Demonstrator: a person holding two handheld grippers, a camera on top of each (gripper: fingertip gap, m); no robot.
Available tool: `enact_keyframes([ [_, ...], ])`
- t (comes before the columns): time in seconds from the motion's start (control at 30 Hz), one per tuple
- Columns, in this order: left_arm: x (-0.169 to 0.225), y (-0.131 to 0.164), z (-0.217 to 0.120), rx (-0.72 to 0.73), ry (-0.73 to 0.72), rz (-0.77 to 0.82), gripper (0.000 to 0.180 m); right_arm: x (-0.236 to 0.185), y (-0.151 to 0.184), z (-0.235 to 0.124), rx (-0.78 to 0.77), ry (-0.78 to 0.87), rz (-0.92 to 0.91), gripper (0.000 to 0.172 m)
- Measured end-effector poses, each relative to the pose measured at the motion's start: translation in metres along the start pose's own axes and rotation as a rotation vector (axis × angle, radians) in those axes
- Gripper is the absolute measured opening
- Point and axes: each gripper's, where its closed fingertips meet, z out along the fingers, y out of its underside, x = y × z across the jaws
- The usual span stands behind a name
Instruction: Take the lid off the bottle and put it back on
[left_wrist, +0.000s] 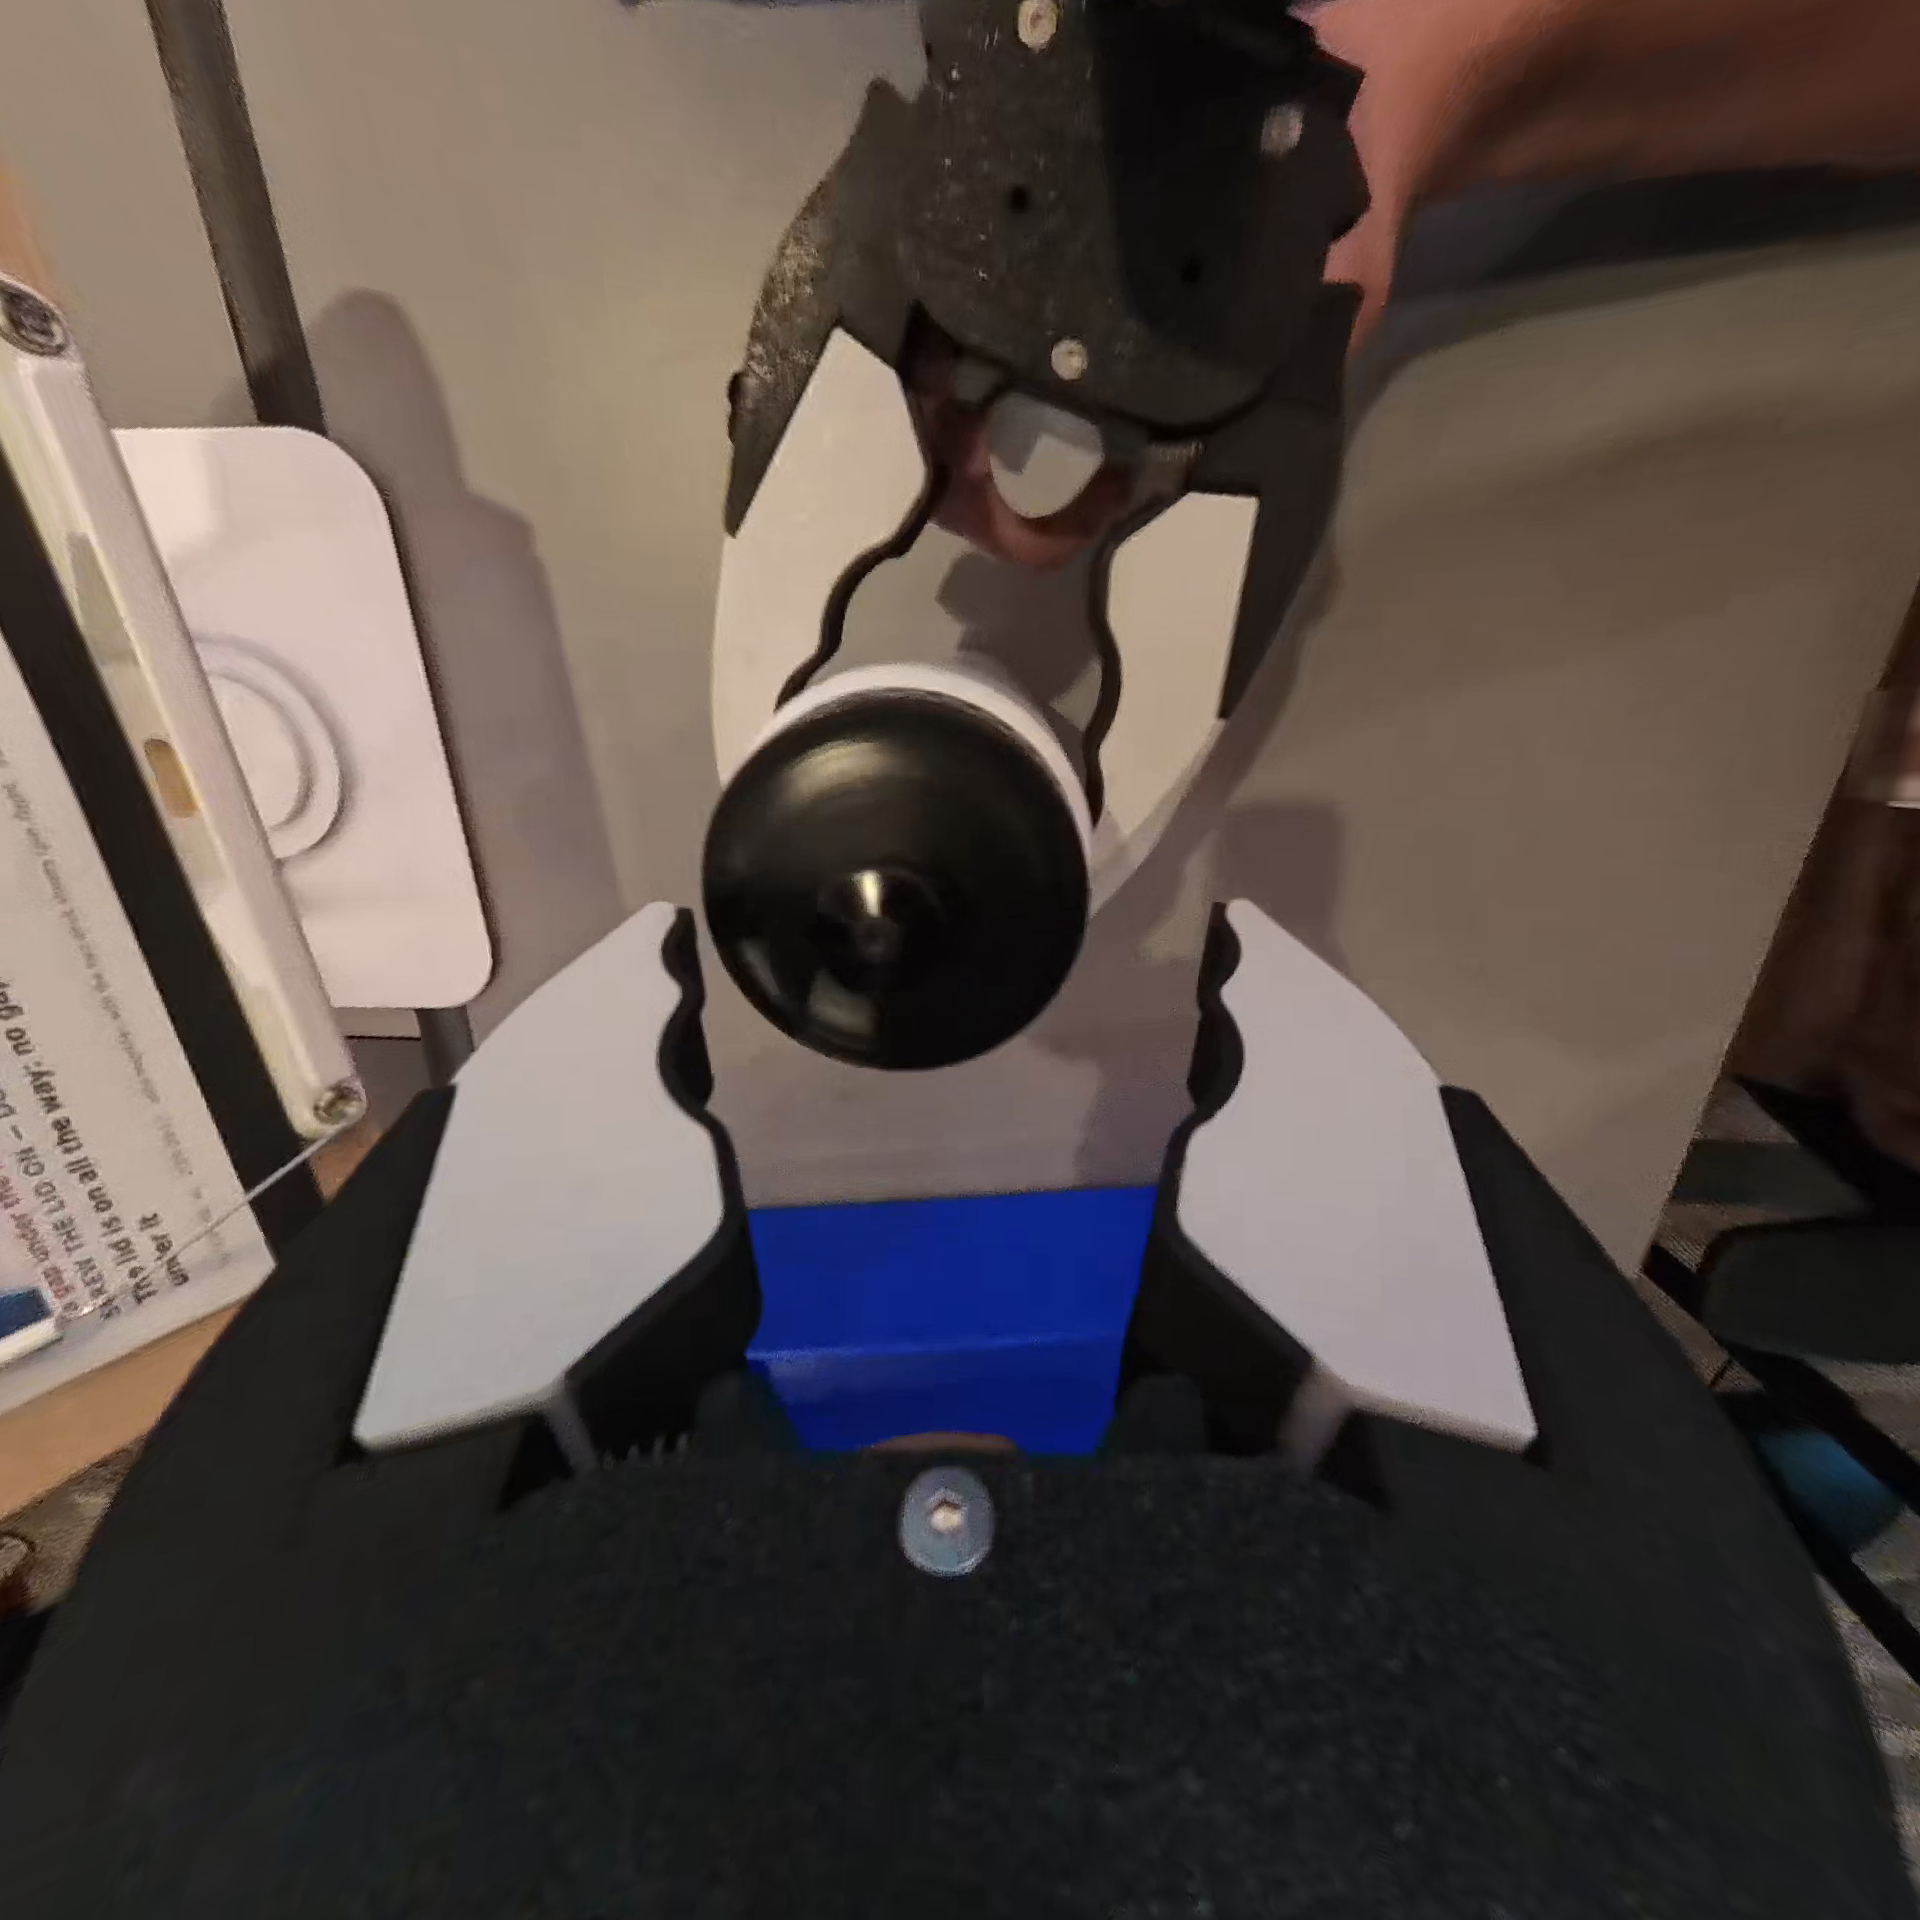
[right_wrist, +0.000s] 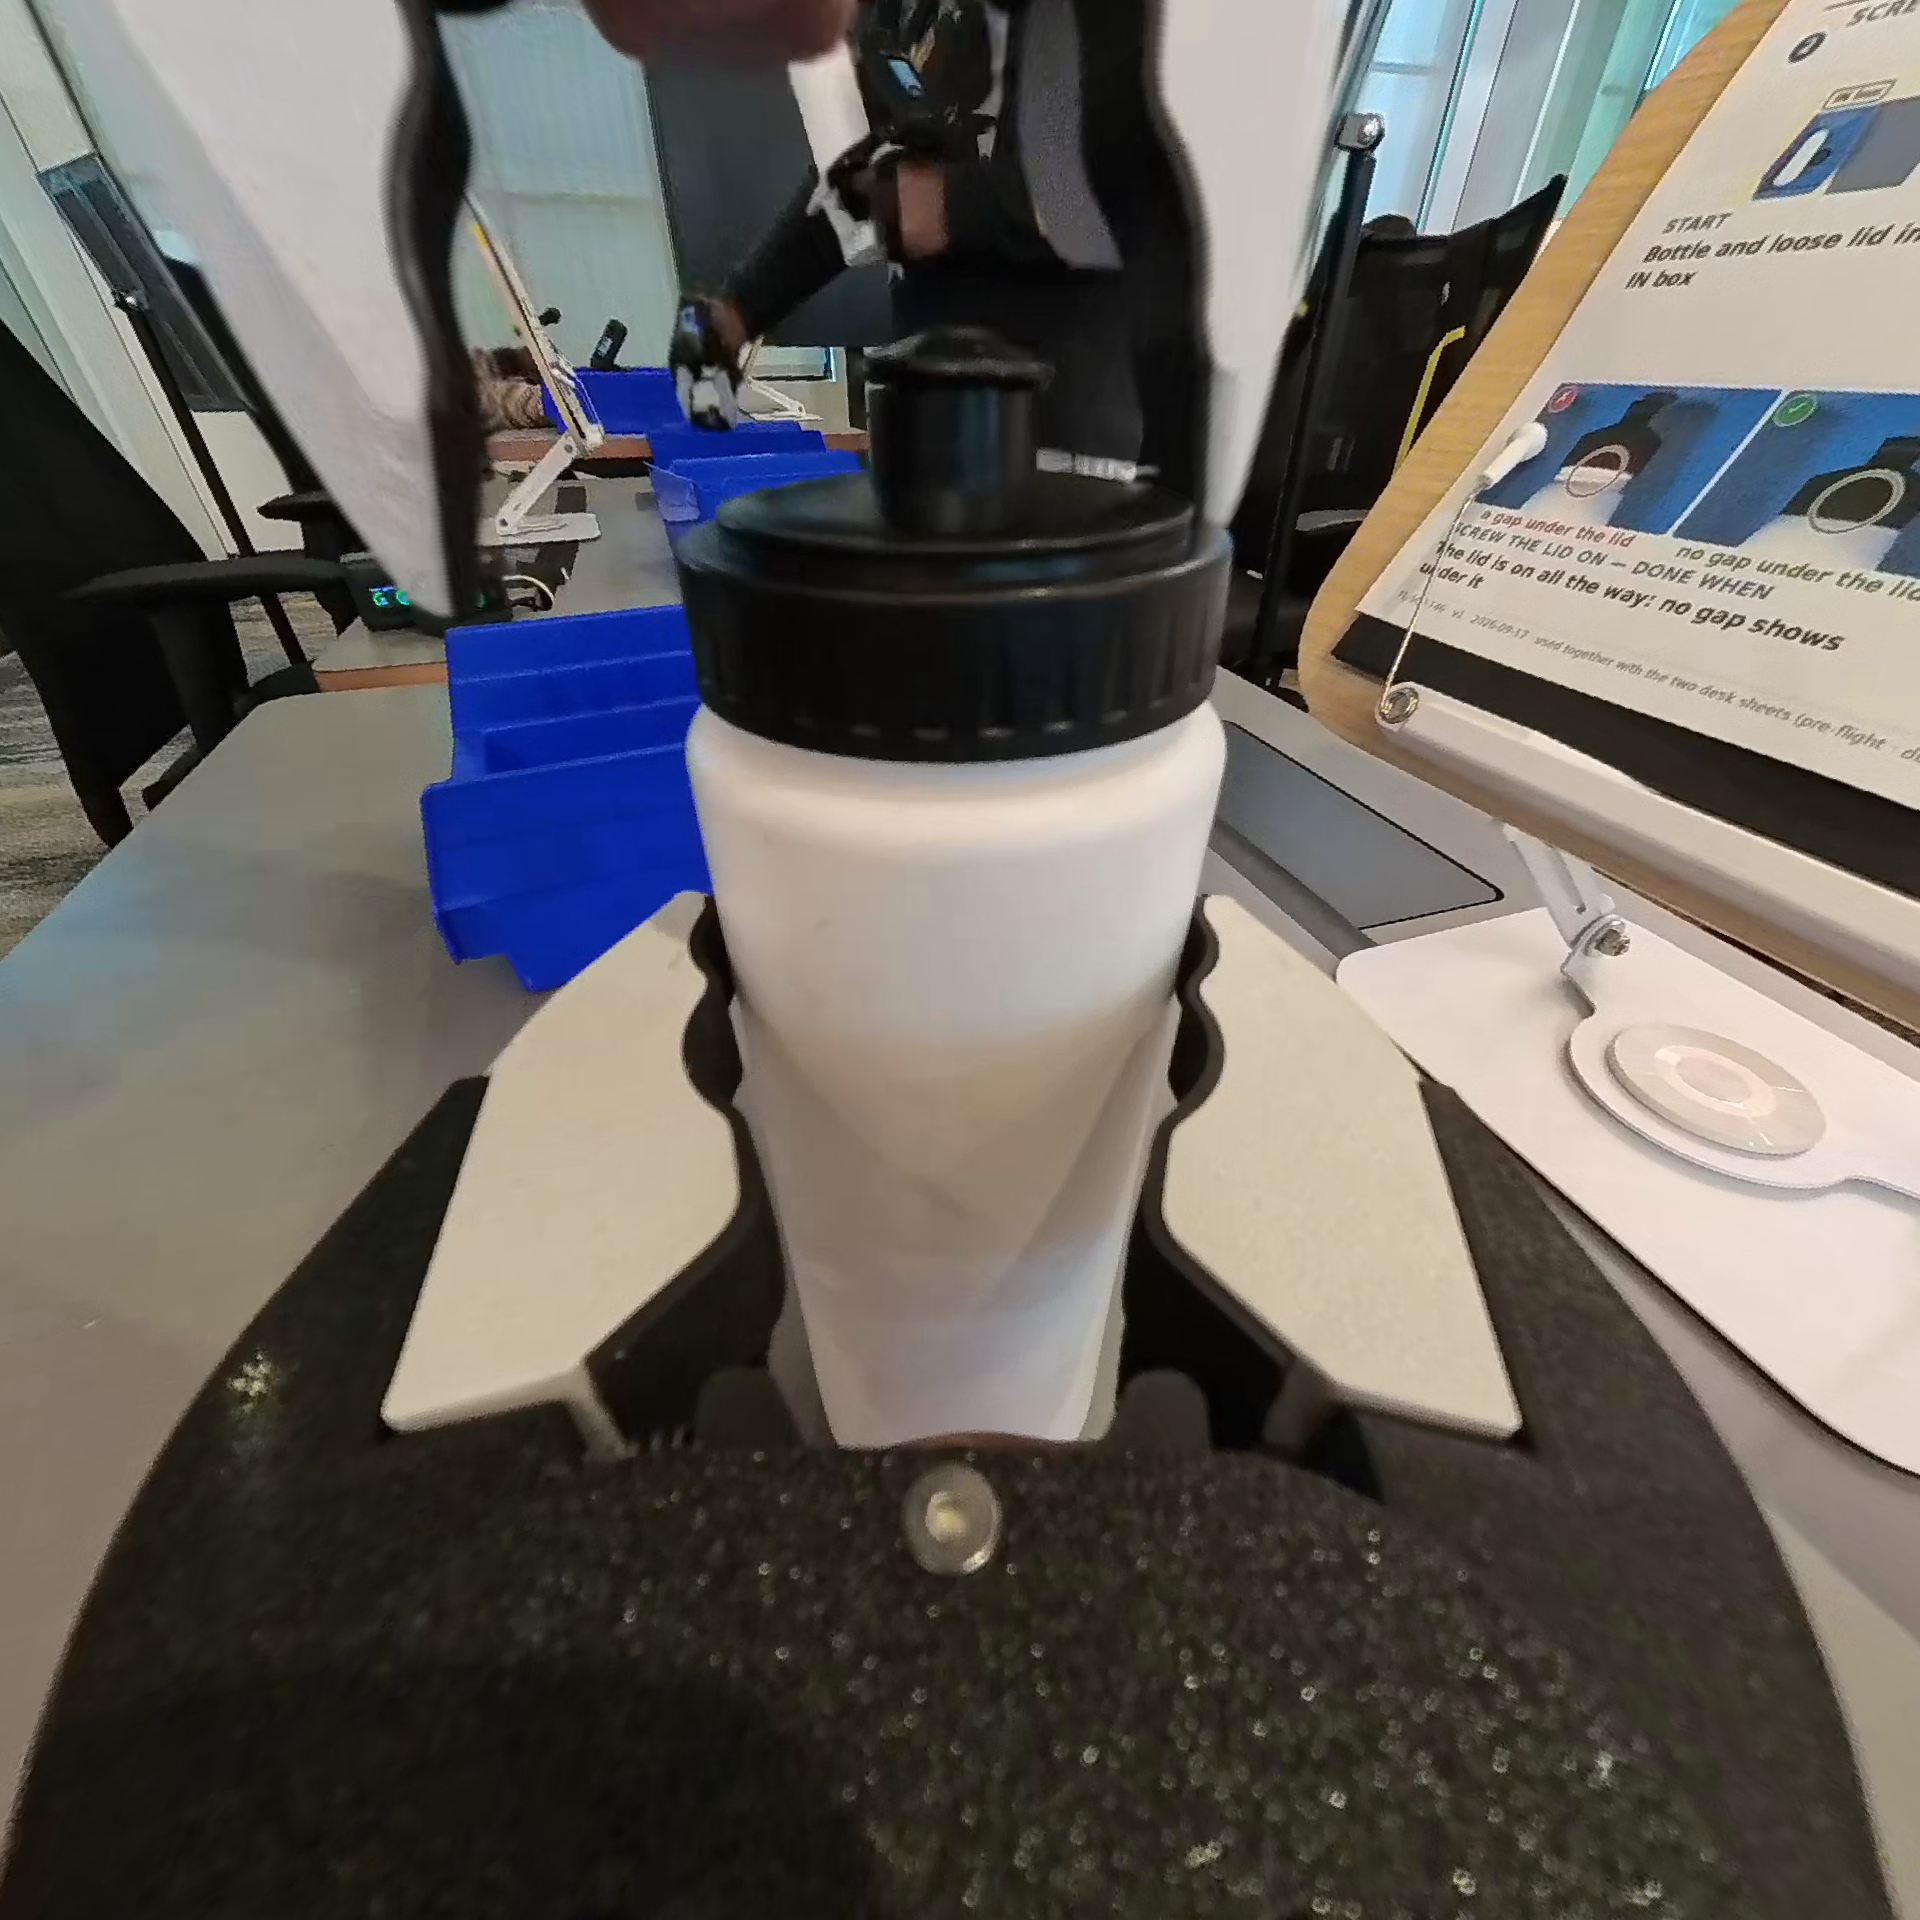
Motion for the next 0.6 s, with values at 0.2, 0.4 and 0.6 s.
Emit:
enact_keyframes([
  [0.2, -0.008, 0.003, 0.018, -0.036, 0.0, 0.012, 0.077, 0.0, 0.0, 0.0, 0.0, -0.005, 0.0, 0.082],
  [0.4, -0.005, 0.004, 0.018, -0.062, -0.034, -0.238, 0.077, -0.001, 0.001, 0.001, -0.005, -0.005, -0.006, 0.082],
  [0.6, -0.006, 0.004, 0.017, -0.09, -0.109, -0.718, 0.077, 0.0, 0.001, 0.002, -0.011, 0.008, -0.002, 0.082],
])
